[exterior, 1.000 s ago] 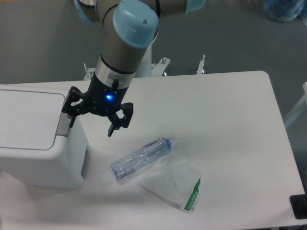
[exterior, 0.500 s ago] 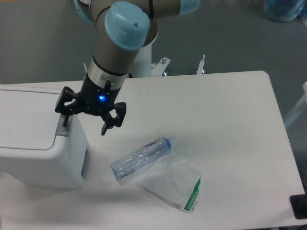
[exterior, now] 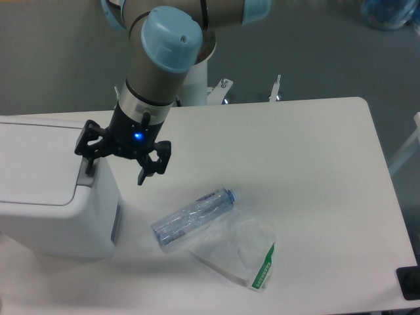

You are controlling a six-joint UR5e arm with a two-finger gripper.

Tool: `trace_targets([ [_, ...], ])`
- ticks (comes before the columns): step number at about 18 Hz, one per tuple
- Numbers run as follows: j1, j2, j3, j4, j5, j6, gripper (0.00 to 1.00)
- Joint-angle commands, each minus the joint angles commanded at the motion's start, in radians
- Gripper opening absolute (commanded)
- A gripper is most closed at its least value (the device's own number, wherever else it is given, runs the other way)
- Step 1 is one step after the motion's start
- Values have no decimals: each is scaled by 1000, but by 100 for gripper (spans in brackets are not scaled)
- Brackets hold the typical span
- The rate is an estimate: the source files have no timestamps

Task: Open the trash can
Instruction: 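Hook the gripper finger under the lid edge and lift it open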

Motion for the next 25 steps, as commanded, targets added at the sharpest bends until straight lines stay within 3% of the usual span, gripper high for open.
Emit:
trace_targets([
  [19, -2, 0, 2, -3, 0, -2, 100],
  [25, 12, 6, 2, 25, 15, 8, 100],
])
